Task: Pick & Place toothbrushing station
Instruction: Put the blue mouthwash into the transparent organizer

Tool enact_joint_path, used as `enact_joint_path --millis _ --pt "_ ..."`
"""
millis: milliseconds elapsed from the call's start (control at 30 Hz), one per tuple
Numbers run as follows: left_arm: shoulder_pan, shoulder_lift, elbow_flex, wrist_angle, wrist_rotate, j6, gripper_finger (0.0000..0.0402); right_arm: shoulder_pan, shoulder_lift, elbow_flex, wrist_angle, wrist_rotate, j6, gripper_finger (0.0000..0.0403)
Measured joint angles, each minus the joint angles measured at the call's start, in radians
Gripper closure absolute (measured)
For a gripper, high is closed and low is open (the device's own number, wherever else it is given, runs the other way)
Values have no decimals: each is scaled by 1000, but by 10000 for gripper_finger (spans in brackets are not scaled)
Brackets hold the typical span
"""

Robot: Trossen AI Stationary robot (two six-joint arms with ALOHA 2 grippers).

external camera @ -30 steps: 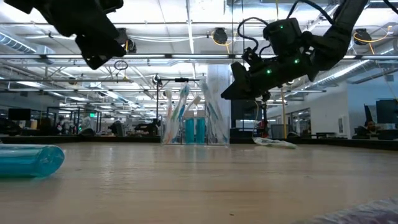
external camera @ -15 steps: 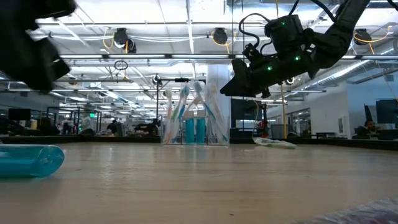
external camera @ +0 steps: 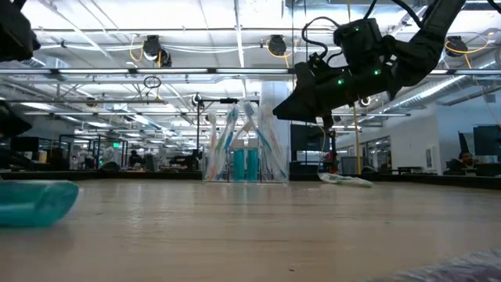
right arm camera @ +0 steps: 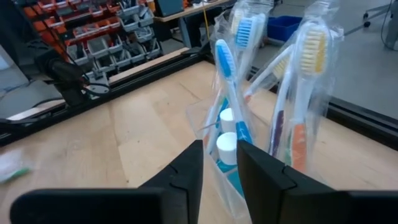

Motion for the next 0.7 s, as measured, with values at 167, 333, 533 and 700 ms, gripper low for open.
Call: enact_joint_path --millis 167,333,533,700 --pt "-11 59 1 63 -9 -14 249 0 0 0 0 0 0 324" --pt "-13 82 4 61 -16 60 250 0 0 0 0 0 -5 329" --pt "-12 69 2 50 -26 99 255 0 0 0 0 0 -8 328" --pt "11 48 -1 37 -22 212 302 0 0 0 0 -1 -8 328"
